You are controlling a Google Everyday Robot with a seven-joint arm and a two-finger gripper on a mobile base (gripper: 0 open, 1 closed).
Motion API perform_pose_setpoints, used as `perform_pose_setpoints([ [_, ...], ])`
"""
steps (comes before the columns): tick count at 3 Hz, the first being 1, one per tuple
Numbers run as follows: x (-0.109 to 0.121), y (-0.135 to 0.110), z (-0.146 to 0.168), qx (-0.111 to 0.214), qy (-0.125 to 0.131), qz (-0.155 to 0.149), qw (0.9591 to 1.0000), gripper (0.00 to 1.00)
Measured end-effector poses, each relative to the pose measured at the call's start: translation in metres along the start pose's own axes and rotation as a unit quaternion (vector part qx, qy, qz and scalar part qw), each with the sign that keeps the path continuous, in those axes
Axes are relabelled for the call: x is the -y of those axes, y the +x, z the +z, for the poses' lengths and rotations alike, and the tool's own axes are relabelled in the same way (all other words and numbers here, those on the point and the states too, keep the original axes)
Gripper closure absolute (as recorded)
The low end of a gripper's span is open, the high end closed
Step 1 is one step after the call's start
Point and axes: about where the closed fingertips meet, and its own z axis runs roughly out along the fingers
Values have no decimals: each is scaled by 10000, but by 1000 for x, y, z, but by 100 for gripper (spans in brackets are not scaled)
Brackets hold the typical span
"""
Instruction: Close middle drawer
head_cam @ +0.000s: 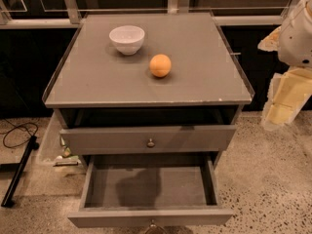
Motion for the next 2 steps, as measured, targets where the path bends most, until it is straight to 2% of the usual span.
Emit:
perform_pose_setpoints([
  [1,0,0,0,0,-1,0,10000,0],
  [2,-6,13,18,44,-127,43,9999,0],
])
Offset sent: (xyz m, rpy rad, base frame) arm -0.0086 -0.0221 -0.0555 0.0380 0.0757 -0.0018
